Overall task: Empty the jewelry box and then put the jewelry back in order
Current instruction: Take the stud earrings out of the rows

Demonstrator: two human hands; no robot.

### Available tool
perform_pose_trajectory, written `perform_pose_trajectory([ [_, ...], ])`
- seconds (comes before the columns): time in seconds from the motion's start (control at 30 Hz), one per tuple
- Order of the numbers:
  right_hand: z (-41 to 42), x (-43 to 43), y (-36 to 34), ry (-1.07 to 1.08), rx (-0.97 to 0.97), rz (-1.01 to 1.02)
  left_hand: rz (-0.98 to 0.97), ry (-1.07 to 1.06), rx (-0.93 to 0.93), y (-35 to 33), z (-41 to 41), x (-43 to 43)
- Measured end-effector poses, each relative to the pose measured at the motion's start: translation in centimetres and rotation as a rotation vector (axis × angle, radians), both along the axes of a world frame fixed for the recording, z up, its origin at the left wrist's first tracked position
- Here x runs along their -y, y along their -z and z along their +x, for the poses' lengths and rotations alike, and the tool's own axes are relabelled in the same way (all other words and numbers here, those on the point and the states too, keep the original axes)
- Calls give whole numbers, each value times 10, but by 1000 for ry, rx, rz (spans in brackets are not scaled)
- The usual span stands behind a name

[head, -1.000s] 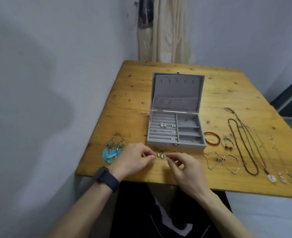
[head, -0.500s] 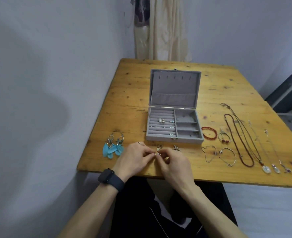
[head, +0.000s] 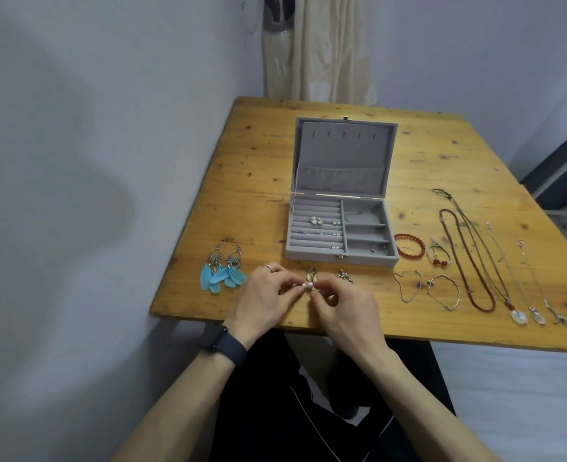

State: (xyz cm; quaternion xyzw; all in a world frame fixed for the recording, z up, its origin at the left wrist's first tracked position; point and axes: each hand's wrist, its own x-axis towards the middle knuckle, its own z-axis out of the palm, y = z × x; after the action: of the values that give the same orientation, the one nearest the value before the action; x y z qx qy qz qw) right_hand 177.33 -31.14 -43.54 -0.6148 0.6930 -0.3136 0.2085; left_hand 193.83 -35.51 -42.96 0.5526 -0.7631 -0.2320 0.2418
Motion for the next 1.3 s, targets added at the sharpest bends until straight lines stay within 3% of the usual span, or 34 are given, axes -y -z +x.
perform_pose_trajectory([
  [1.3,-26,-23,0,-44,88,-66,34,15,39,-5,1,-8],
])
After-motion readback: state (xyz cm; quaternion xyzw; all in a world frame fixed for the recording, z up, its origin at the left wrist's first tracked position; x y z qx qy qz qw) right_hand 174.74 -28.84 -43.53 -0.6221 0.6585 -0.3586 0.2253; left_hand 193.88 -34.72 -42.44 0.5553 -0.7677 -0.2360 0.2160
